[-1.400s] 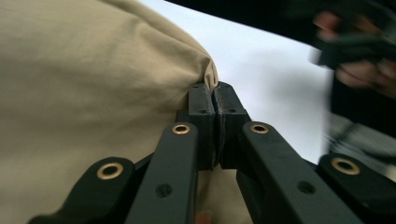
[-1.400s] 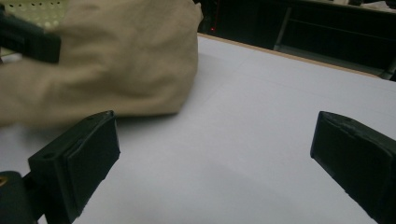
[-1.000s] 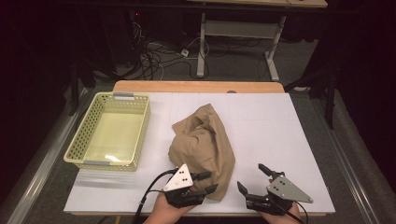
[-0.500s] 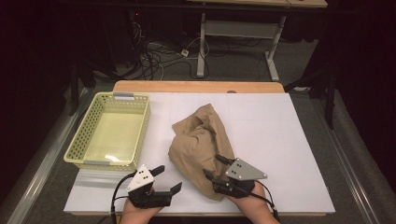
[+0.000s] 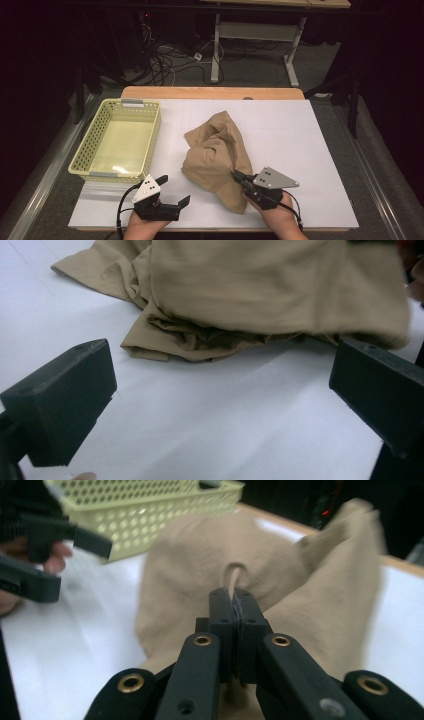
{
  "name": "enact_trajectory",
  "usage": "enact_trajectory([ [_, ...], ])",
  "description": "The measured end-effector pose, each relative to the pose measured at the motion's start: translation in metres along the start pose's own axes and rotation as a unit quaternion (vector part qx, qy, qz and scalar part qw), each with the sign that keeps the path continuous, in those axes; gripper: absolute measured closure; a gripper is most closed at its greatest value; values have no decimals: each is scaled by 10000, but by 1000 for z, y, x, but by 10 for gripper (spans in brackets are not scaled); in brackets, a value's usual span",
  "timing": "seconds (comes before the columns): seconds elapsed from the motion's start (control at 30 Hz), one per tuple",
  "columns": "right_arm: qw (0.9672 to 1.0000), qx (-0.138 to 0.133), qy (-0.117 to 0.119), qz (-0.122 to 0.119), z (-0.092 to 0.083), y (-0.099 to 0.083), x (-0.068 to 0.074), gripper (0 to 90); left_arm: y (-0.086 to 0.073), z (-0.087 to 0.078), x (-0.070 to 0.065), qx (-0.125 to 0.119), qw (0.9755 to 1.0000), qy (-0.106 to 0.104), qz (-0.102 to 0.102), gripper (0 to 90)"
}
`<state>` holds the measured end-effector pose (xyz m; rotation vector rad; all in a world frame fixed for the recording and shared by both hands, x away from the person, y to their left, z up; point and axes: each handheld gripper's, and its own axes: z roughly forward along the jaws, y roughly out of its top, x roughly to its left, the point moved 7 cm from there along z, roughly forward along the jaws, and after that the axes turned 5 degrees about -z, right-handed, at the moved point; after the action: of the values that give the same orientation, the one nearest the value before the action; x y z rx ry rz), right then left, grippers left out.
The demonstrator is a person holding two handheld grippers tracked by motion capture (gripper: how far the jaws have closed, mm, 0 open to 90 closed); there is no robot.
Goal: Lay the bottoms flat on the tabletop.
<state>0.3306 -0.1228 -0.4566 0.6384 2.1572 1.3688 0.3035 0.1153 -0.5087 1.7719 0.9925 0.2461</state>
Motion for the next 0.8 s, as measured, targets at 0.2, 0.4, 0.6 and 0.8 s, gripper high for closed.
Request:
enact_trajectory([
  [0.2, 9970, -46, -664, 394, -39, -18, -45, 896, 5, 8, 7, 50, 9994, 75, 338, 0],
  [0.4, 9866, 242, -1364, 859, -78, -57, -91, 896, 12, 18, 12, 47, 9997, -11, 259, 0],
  [0.6, 9784, 603, -1560, 1213, -91, -88, -109, 798, 15, 24, 20, 16, 9993, 114, 350, 0],
  [0.8, 9864, 68, -1367, 906, -96, -49, -83, 560, 12, 28, 20, 100, 9992, 72, 374, 0],
])
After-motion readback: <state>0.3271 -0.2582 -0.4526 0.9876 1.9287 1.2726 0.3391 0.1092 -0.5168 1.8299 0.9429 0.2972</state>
